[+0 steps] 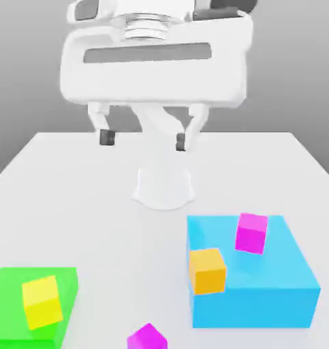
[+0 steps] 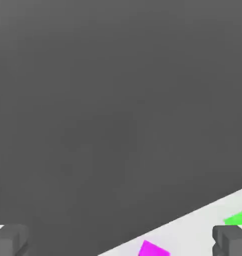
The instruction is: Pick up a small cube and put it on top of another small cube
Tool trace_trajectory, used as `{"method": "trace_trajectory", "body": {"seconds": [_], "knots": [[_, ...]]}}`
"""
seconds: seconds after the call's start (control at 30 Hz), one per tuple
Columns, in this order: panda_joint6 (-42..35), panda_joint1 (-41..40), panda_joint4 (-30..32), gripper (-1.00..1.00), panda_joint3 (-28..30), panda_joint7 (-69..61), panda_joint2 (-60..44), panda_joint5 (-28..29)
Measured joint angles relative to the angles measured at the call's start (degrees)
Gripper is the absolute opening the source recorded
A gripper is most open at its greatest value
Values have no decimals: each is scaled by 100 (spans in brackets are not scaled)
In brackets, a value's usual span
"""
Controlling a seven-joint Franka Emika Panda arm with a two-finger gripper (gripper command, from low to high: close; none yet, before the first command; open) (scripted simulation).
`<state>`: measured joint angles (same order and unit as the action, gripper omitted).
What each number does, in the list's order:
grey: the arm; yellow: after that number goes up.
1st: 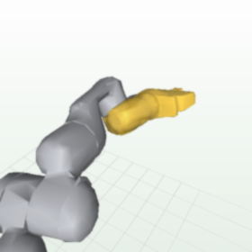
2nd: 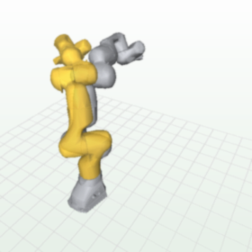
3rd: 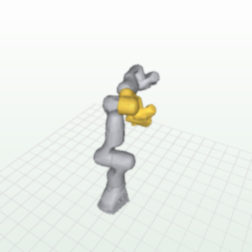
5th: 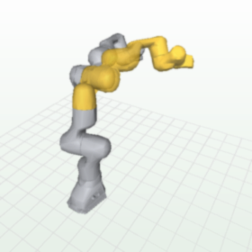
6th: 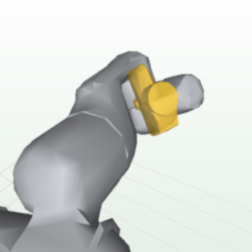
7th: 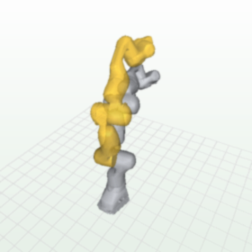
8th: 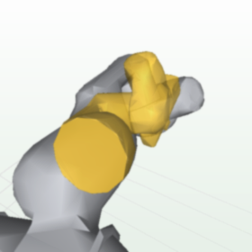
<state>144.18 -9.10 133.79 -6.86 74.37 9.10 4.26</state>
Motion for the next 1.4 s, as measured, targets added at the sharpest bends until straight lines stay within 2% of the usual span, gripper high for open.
{"method": "trace_trajectory", "body": {"seconds": [0.23,0.4,0.57,0.6,0.8,1.13,1.4], "knots": [[493,-59,80,0,38,1117,-1452,152],[855,19,142,0,140,1746,-2472,23],[1549,135,-4,0,285,1985,-3506,71],[1672,160,-37,-100,315,2004,-3666,93],[1743,170,-54,-100,328,2018,-3746,108],[421,100,397,-100,-106,1332,-1962,-215],[-686,577,893,-100,-382,128,-347,-630]]}}
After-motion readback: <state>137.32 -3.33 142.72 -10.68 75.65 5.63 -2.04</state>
